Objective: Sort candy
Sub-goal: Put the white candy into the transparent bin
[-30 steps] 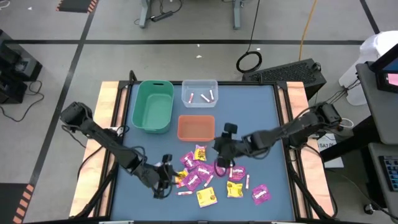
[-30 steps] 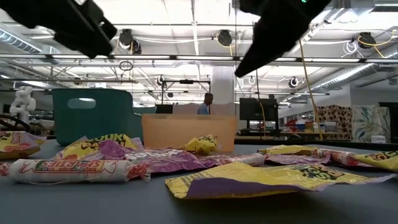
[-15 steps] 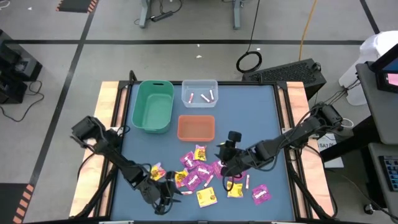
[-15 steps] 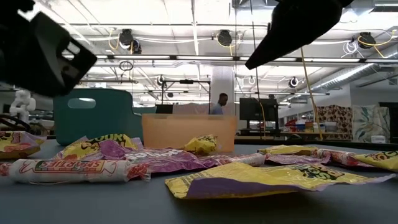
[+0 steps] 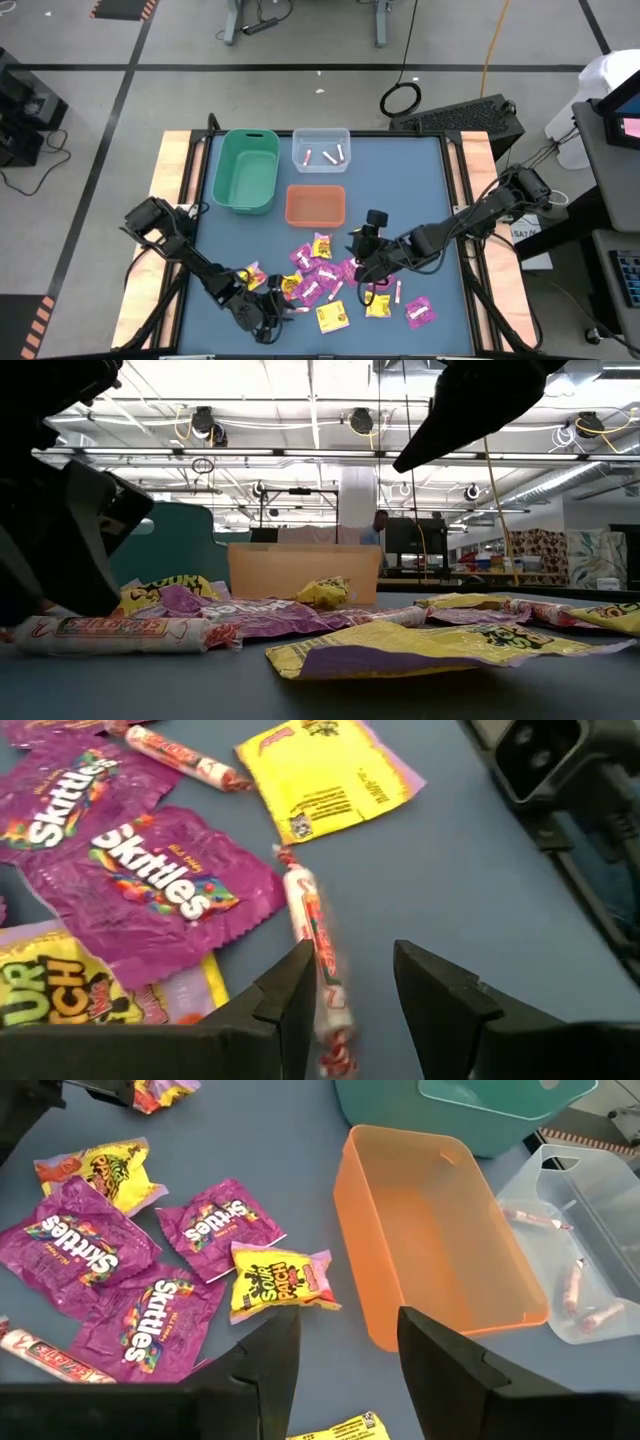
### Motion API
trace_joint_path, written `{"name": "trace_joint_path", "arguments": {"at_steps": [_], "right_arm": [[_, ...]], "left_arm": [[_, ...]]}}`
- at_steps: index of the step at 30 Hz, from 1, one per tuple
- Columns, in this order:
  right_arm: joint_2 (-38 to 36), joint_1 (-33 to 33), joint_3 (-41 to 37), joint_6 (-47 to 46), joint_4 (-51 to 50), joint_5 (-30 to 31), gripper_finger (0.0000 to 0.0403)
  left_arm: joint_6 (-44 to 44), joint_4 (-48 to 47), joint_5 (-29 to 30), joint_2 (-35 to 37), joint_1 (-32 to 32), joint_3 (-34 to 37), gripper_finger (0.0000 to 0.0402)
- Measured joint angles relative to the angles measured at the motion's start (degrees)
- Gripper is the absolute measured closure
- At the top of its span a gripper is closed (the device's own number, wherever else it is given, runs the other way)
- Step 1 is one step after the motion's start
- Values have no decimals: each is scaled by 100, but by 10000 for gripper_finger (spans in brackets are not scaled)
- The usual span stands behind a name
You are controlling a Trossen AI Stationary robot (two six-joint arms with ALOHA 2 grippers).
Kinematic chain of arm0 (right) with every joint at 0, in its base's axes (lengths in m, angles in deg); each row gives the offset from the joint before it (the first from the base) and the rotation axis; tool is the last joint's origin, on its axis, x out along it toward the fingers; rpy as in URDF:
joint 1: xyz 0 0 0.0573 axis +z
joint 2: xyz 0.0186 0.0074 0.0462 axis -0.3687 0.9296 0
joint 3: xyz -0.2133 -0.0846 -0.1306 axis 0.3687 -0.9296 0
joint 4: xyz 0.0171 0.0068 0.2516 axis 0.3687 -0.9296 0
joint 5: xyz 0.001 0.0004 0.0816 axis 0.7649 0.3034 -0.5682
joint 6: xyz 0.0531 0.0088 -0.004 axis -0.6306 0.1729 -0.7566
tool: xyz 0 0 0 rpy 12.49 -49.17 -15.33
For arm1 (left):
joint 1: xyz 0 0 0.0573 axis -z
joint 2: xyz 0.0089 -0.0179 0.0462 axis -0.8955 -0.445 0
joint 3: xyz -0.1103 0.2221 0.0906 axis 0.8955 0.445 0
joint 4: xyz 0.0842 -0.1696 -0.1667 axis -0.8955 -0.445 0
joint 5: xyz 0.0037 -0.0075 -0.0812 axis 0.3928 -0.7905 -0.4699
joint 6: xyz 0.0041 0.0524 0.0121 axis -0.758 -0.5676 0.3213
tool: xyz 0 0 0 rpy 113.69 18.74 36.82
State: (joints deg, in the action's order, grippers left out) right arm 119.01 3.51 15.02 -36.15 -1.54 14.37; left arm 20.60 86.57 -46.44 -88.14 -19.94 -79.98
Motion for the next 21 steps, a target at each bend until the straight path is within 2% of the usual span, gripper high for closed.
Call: {"name": "trace_joint_path", "arguments": {"at_steps": [7,21], "right_arm": [[2,0,0,-4,-1,0,243],[4,0,0,-37,-1,-2,243]], "left_arm": [[-212,-22,274,-17,0,0,258],[-146,-35,179,-17,0,0,258]]}}
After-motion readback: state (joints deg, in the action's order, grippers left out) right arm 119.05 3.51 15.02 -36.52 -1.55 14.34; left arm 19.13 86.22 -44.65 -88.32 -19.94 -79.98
